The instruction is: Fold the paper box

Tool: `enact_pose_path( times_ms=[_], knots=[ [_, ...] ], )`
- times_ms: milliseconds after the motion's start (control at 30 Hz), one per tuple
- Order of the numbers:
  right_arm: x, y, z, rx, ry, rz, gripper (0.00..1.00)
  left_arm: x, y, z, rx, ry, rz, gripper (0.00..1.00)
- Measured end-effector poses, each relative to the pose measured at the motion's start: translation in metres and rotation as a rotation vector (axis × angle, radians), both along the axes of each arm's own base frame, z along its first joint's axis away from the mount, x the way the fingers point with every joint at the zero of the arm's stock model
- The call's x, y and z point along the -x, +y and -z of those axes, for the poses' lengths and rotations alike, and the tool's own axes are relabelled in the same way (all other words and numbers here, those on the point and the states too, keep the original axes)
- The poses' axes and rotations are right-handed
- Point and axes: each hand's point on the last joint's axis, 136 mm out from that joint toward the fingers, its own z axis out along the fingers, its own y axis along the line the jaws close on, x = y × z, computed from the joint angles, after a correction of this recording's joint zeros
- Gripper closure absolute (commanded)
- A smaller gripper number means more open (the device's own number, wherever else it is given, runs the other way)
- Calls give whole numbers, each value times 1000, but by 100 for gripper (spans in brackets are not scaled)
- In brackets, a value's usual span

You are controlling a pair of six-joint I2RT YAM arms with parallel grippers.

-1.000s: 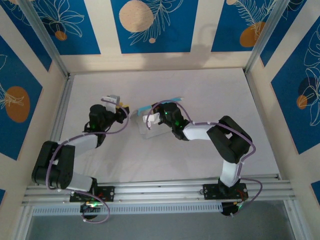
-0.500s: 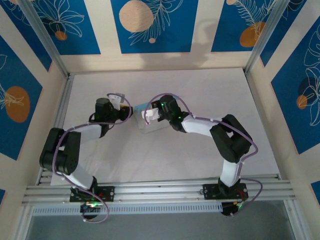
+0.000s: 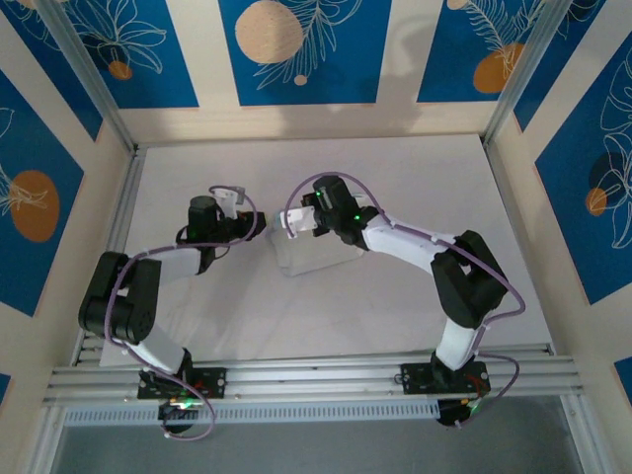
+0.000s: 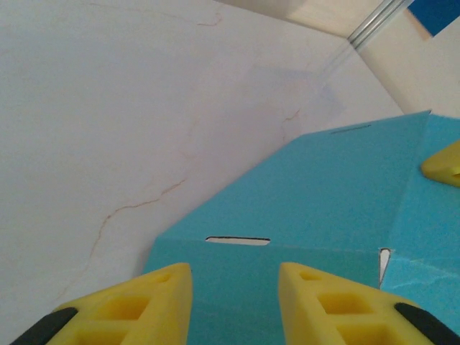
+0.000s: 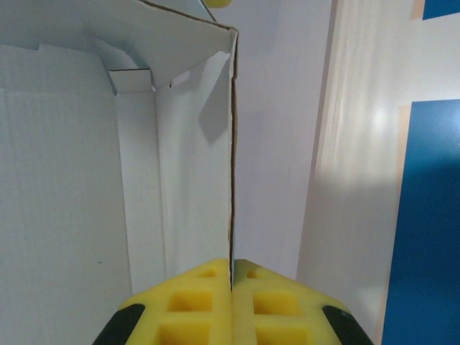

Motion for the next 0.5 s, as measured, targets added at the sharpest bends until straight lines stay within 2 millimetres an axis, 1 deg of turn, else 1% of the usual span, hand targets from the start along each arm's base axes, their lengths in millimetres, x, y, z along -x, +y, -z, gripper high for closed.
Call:
enact_pose_path(
  times_ms=[100, 300, 400, 500],
  knots=[
    [2, -2, 2, 9, 20, 5, 100, 1, -4, 0, 40, 14, 4, 63],
    [1, -1, 3, 28, 46, 6, 100, 7, -12, 11, 107, 54, 6, 63],
    [-1, 2, -1, 39, 76, 9, 100, 7, -16, 12, 155, 65, 7, 63],
    [3, 0, -3, 63, 106, 10, 100, 8, -18, 10, 200, 76, 5, 63]
  ],
)
